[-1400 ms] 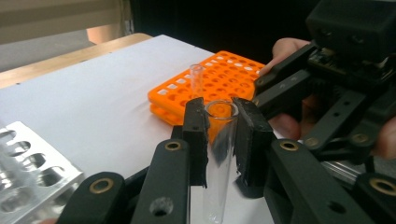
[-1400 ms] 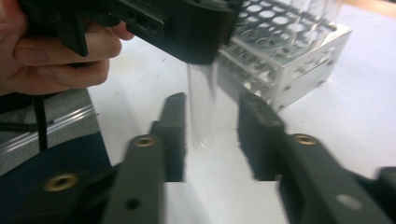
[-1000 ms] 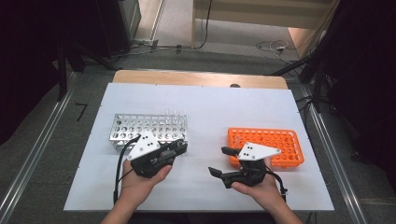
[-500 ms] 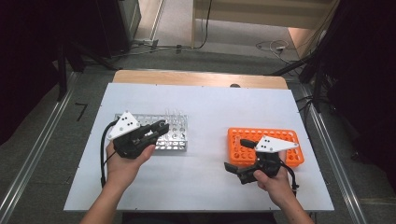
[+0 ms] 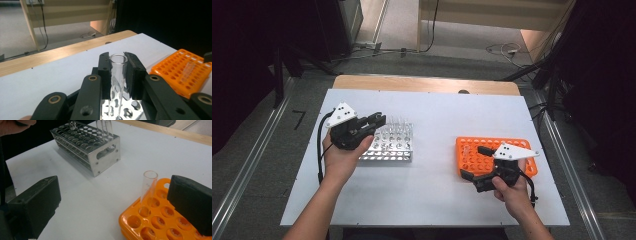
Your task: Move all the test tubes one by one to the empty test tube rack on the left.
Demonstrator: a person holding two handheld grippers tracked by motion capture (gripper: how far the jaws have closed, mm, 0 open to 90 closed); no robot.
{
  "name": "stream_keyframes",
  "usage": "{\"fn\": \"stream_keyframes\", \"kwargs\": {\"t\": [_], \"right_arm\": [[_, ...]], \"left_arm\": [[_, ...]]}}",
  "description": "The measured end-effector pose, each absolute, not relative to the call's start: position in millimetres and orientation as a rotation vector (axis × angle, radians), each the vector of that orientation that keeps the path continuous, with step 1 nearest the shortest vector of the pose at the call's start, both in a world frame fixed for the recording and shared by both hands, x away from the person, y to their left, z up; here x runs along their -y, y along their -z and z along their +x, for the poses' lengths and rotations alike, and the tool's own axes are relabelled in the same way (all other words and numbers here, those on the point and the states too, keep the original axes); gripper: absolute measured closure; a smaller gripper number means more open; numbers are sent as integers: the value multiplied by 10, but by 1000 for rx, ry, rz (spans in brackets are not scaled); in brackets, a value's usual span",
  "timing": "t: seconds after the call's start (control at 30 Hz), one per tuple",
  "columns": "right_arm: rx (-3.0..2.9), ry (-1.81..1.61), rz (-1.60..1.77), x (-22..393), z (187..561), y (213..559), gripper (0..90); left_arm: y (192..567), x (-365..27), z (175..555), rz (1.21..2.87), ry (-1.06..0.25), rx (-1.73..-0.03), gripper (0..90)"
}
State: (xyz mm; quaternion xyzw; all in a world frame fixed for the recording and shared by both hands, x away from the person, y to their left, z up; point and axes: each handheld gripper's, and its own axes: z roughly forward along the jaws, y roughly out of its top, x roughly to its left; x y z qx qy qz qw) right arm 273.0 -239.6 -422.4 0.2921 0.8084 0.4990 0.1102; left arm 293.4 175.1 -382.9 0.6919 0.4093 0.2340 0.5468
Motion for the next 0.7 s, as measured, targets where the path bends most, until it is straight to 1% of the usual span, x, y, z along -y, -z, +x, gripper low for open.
{"fn": "stream_keyframes", "kwargs": {"t": [0.37,0.7], "right_arm": [[-2364,-1447,888,2474,2775,4253,0],[-2353,-1448,910,2521,2794,4263,0]], "left_arm": [[3937,-1728,3248,1650,-596,-1016,766],[4033,-1739,3416,1638,-637,-1068,766]]}}
